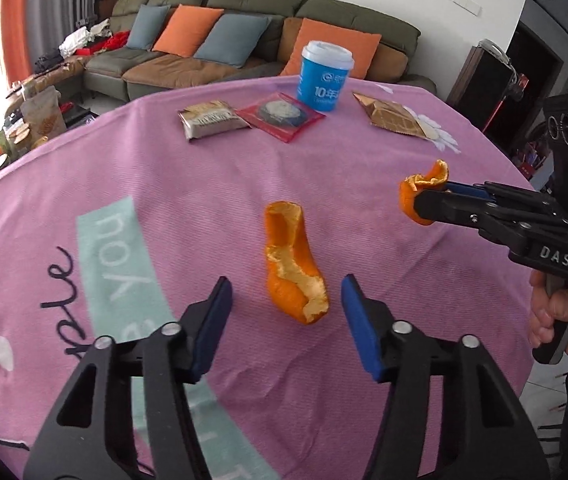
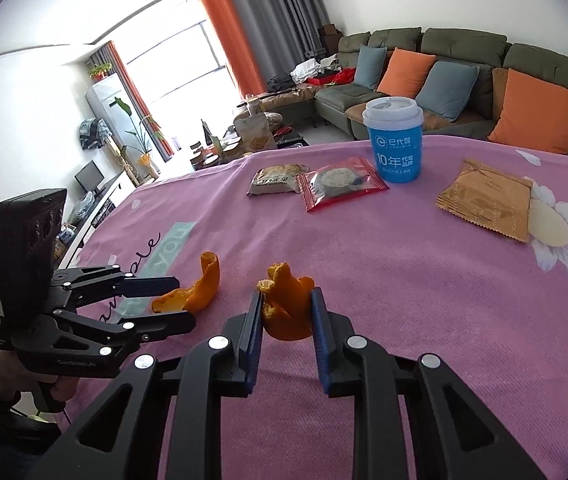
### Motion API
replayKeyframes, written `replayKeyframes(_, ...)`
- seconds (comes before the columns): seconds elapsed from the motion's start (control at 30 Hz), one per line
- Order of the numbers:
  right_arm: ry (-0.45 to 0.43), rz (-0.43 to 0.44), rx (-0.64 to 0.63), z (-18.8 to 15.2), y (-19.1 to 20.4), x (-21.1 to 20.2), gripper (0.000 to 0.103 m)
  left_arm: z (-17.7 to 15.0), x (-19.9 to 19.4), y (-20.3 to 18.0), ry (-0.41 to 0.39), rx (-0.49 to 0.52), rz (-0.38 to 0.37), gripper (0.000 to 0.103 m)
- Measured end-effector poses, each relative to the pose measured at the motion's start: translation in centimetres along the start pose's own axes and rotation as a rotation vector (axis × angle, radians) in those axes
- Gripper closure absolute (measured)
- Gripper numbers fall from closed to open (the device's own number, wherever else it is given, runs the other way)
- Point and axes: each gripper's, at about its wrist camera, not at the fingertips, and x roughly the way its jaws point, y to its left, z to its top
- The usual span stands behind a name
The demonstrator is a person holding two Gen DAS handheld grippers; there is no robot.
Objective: Collect trash
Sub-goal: 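Grasp orange peel with left tool while right tool grasps the other peel, then carry both orange peels over the teal bin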
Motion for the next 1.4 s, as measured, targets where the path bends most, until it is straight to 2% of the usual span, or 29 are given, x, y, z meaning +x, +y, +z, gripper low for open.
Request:
replayKeyframes(0.03, -0.003, 0.004, 0.004, -0.1, 0.0, -0.1, 0.082, 0.0, 0.2, -0.2, -0.007, 0.002, 0.005, 0.054)
replayKeyframes(0.1, -0.010, 0.008, 0.012, -0.3, 0.0, -0.4, 0.082, 0.1, 0.6, -0.2, -0.005, -0.008, -0.008, 0.076)
replayKeyframes(0.37, -0.028, 0.024, 0.022, -0.9, 0.7, -1.1, 0.082, -0.2, 0.2, 0.2, -0.015, -0.037, -0.048, 0.087)
replayKeyframes(0.53, -0.046, 0.026, 0.007, -1.1, 2.3, -1.7, 0.082, -0.8, -1.7, 0.1, -0.052, -0.030, -0.055, 0.088)
replayKeyframes(0.77, -0.076, 0.048, -0.042, -1.4, 6.3, -3.2, 0.082, -2.7, -8.3, 0.8, -0.169, -0.037, -0.029, 0.088)
replayKeyframes(1.0, -0.113, 0.099, -0.101, -1.4, 11.0, -4.8, 0.082, -5.9, -15.2, 3.3, -0.267, -0.107, 0.032, 0.088)
replayKeyframes(1.4, -0.122, 0.166, -0.232, -1.1, 19.9, -5.2, 0.082, -12.9, -25.9, 8.8, -0.385, -0.221, 0.149, 0.088)
